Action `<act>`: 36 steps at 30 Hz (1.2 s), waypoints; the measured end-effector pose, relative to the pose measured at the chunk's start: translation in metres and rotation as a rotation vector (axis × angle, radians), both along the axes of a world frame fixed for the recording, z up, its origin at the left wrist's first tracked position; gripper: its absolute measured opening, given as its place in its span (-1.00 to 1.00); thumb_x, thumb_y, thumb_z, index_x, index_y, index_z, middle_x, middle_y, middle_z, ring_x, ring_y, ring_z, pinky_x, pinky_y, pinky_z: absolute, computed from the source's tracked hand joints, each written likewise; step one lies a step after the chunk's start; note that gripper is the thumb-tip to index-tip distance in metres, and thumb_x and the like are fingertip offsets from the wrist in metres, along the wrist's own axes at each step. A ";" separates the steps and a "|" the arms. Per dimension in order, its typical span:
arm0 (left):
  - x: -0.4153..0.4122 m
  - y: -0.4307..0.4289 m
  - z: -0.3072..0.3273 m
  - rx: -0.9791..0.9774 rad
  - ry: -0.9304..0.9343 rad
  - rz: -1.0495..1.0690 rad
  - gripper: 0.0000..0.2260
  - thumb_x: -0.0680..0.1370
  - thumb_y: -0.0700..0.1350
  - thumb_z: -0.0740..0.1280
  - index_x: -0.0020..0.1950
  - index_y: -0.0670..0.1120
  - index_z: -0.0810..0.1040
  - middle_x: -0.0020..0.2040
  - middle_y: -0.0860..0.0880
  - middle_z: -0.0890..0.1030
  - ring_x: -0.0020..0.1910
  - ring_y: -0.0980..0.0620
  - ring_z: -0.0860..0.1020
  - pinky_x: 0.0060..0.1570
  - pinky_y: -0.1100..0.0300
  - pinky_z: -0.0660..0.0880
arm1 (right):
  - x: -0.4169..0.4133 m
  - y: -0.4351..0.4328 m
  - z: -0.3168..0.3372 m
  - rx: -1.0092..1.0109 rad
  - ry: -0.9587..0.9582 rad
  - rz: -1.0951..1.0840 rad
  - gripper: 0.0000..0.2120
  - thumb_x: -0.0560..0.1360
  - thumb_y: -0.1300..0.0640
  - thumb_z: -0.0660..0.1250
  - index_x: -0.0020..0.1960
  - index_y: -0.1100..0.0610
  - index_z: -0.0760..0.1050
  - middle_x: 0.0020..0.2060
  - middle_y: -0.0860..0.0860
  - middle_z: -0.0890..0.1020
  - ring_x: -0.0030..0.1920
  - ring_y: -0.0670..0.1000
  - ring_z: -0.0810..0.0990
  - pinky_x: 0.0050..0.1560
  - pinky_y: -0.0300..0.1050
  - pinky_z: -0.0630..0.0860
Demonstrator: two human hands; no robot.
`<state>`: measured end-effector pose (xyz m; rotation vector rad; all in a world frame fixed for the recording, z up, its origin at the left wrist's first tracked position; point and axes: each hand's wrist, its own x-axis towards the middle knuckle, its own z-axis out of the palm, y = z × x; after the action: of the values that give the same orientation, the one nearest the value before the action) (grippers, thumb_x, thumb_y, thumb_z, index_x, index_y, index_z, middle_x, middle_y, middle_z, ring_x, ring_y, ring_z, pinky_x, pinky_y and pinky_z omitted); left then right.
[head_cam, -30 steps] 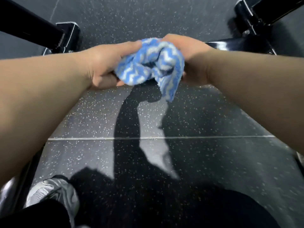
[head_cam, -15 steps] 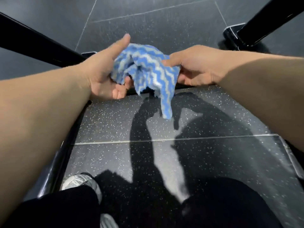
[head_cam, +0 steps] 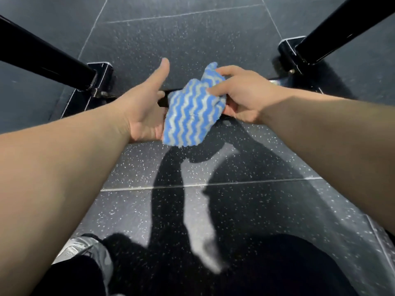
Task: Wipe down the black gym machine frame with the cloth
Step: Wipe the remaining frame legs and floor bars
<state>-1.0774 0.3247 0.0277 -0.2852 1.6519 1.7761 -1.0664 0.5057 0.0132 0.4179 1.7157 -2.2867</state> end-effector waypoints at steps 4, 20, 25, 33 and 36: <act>-0.028 0.002 -0.026 0.110 0.133 0.115 -0.55 0.55 -0.40 0.11 0.37 -0.03 0.35 0.19 -0.13 0.59 -0.02 -0.02 0.66 -0.17 0.07 0.63 | -0.015 -0.005 -0.020 0.082 0.026 0.089 -0.24 0.42 0.46 0.31 0.48 -0.05 0.23 0.24 0.04 0.56 -0.07 0.02 0.68 -0.07 -0.01 0.65; -0.166 0.003 -0.192 -1.454 0.882 -0.352 -0.62 0.49 -0.21 0.12 0.29 -0.18 0.42 0.32 -0.29 0.38 0.27 -0.29 0.38 0.20 -0.12 0.35 | -0.114 0.031 -0.169 1.121 0.098 -0.199 -0.70 0.47 0.17 0.24 0.19 0.01 0.50 0.14 -0.06 0.54 0.15 -0.01 0.46 0.09 -0.22 0.35; -0.145 0.048 -0.207 -1.162 1.169 -0.472 -0.53 0.57 0.08 0.00 0.37 -0.09 0.40 0.47 -0.17 0.28 0.43 -0.16 0.25 0.22 0.01 0.34 | -0.127 0.027 -0.185 1.136 0.193 -0.318 -0.73 0.46 0.21 0.23 0.12 0.04 0.52 0.13 -0.05 0.55 0.22 0.05 0.44 0.23 -0.09 0.36; -0.151 -0.038 -0.195 -1.241 1.106 -0.730 -0.45 0.56 -0.22 0.27 0.52 0.06 0.24 0.55 -0.05 0.21 0.41 -0.17 0.34 0.25 -0.03 0.36 | -0.116 0.032 -0.165 0.986 0.105 -0.211 -0.79 0.47 0.23 0.19 -0.01 -0.03 0.47 -0.10 -0.14 0.55 -0.05 -0.08 0.50 -0.17 -0.35 0.40; -0.130 -0.025 -0.165 -1.161 0.945 -0.413 -0.58 0.47 -0.29 0.26 0.30 -0.03 0.40 0.05 -0.09 0.58 -0.03 -0.19 0.51 -0.09 0.09 0.37 | -0.098 0.021 -0.144 0.786 0.030 -0.103 -0.77 0.48 0.22 0.24 0.04 -0.05 0.49 -0.20 -0.13 0.54 -0.20 -0.06 0.50 -0.27 -0.27 0.41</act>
<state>-1.2070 0.2992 -0.1373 0.4650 2.9899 0.4196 -1.1645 0.5267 -0.1309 0.6184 2.6120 -1.5802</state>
